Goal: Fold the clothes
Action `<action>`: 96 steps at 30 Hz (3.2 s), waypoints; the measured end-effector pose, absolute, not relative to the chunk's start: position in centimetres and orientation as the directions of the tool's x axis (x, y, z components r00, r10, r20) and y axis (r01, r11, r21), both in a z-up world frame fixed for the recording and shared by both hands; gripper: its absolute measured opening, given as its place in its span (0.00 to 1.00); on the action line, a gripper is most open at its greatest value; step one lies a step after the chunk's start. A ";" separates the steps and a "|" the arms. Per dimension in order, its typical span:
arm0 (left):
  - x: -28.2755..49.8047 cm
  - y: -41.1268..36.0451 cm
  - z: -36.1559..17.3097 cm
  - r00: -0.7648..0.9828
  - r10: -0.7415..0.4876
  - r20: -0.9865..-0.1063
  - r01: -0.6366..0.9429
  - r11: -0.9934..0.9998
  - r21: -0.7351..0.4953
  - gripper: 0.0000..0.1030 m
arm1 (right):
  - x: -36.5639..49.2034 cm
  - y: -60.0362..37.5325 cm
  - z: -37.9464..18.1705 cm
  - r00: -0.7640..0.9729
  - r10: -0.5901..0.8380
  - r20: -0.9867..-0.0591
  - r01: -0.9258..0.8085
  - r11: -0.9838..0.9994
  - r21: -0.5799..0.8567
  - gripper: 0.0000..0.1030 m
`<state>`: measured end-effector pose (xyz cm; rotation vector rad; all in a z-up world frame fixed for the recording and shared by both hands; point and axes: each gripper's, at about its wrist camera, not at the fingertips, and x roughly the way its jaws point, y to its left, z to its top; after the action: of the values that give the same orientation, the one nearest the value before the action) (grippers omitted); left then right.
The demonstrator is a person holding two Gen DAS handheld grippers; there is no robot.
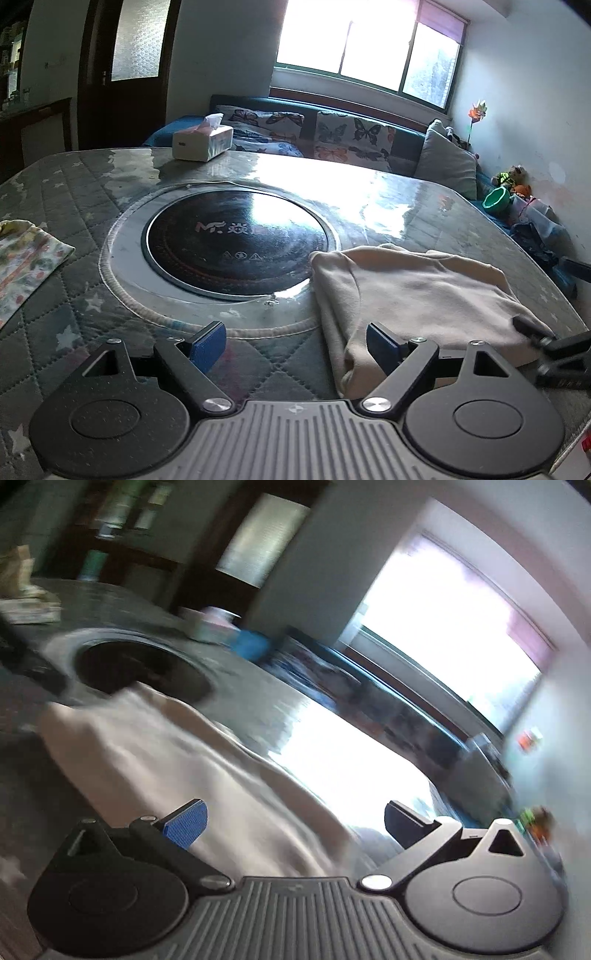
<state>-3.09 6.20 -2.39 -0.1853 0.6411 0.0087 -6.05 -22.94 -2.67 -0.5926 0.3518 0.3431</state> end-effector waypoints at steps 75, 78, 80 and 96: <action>3.6 8.9 -5.2 0.685 -0.432 -0.586 -0.273 0.594 -0.757 0.58 | -3.6 -15.4 0.3 0.359 0.700 -0.618 -0.889 0.458 0.002 0.11; 4.0 8.7 -5.6 0.685 -0.449 -0.574 -0.268 0.578 -0.771 0.41 | -3.9 -16.1 0.4 0.352 0.710 -0.609 -0.888 0.460 0.023 0.11; 4.2 8.9 -6.2 0.684 -0.460 -0.566 -0.274 0.557 -0.784 0.28 | -4.1 -16.3 0.2 0.346 0.719 -0.602 -0.888 0.459 0.038 0.11; 3.5 8.6 -6.6 0.705 -0.426 -0.567 -0.277 0.571 -0.773 0.16 | 1.1 -27.2 -0.8 0.585 0.564 -0.582 -0.632 0.767 0.109 0.42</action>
<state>3.47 8.61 -6.57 -0.9888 0.8181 -0.0994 1.13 -27.16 -0.75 -0.1138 0.6380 0.6993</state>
